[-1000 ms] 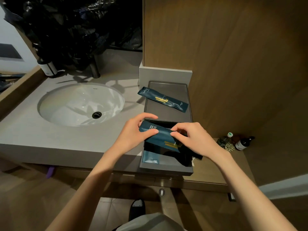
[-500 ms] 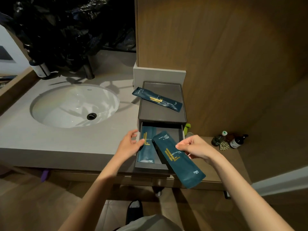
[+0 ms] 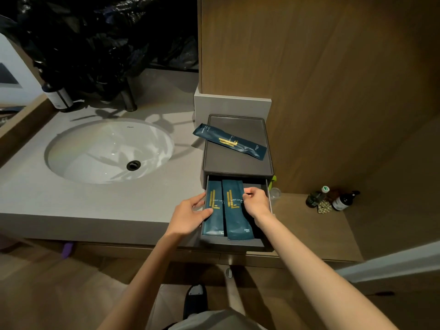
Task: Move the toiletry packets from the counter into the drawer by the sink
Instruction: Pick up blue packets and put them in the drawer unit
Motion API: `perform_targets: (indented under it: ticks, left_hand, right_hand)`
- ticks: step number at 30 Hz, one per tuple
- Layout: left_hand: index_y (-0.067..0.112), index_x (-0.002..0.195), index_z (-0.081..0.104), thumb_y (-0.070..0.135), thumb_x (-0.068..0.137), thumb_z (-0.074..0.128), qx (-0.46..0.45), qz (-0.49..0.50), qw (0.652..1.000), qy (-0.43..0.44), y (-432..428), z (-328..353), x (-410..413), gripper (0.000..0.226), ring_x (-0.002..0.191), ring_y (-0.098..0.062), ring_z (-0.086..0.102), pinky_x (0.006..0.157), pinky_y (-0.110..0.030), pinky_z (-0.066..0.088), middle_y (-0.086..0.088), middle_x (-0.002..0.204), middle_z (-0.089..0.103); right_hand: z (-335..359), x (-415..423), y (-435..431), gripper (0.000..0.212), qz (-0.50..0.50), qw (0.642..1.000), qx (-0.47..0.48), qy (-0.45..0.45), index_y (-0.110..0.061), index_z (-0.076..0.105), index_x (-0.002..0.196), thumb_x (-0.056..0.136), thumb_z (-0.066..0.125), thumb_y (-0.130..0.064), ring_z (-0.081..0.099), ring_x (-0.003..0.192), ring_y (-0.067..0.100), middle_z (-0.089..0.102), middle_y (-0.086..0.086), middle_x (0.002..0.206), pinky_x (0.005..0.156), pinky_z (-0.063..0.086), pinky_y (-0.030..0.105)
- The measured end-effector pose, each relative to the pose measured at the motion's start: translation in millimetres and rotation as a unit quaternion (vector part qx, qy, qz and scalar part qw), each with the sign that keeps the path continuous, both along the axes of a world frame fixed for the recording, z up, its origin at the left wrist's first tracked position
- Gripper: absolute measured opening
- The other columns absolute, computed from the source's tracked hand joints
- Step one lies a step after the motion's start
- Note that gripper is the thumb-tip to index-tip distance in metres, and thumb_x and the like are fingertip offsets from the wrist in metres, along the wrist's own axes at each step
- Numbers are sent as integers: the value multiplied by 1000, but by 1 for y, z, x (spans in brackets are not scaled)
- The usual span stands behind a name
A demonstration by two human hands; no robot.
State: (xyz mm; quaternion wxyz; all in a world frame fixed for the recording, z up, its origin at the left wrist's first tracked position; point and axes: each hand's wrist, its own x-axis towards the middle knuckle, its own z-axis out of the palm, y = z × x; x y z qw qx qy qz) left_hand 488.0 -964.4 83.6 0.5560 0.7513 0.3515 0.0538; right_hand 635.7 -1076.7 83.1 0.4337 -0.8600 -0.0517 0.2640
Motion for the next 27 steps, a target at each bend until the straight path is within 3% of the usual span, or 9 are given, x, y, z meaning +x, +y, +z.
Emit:
perform_targets:
  ticks: [3, 6, 9, 12, 15, 18, 23, 27]
  left_hand:
    - [21, 142, 44, 19, 86, 68, -42, 15, 999, 2, 1, -3, -1, 60, 125, -26, 54, 65, -24, 59, -6, 139, 52]
    - [22, 141, 45, 17, 86, 68, -83, 31, 996, -6, 3, -8, -2, 60, 123, -41, 49, 78, -42, 57, -11, 139, 53]
    - [23, 141, 45, 15, 86, 68, -105, 33, 994, -16, 4, -13, -2, 60, 125, -44, 44, 84, -49, 52, -14, 136, 54]
    - [29, 139, 46, 17, 85, 69, -117, 35, 992, -22, 5, -15, -2, 60, 123, -40, 50, 79, -45, 56, -13, 133, 57]
    - [29, 138, 48, 18, 84, 70, -114, 39, 992, -29, 5, -18, -3, 59, 122, -39, 51, 60, -34, 57, -13, 130, 60]
    - [29, 137, 49, 17, 84, 69, -115, 41, 992, -35, 4, -19, -3, 58, 120, -35, 55, 52, -21, 50, -12, 127, 62]
    - [30, 137, 49, 17, 85, 69, -117, 40, 992, -35, 4, -21, -4, 58, 116, -27, 60, 54, -23, 49, -12, 127, 62]
    - [30, 137, 49, 17, 85, 68, -120, 37, 991, -37, 4, -21, -5, 57, 114, -25, 61, 60, -27, 53, -12, 127, 62]
  right_hand:
    - [-3, -3, 8, 25, -64, 997, 23, 29, -11, 64, 115, 96, 47, -7, 55, 93, 20, 63, 11, 118, 77, 38, 23]
    - [-7, -6, 13, 23, -106, 993, 36, 31, -9, 64, 114, 97, 48, -8, 51, 90, 16, 64, 11, 118, 77, 37, 21]
    - [-9, -10, 12, 24, -81, 996, 43, 15, -8, 62, 117, 95, 52, -8, 58, 97, 19, 66, 13, 114, 81, 39, 21]
    - [-9, -9, 6, 39, 9, 1000, 26, -8, -12, 54, 127, 89, 62, -11, 60, 106, 23, 65, 8, 100, 91, 43, 26]
    - [-6, -8, -6, 56, 104, 994, -4, -37, -18, 47, 133, 83, 71, -10, 60, 89, 20, 55, -2, 81, 86, 53, 36]
    - [-5, -10, -15, 59, 165, 984, -26, -58, -22, 48, 133, 82, 70, -4, 64, 84, 24, 58, 1, 80, 81, 57, 46]
    - [-6, -17, -11, 55, 171, 983, -10, -58, -18, 51, 136, 85, 66, -1, 64, 78, 20, 55, -4, 73, 75, 60, 40]
    - [-8, -20, -12, 56, 189, 978, -24, -89, -19, 49, 138, 87, 64, -1, 68, 76, 18, 61, 0, 80, 71, 61, 34]
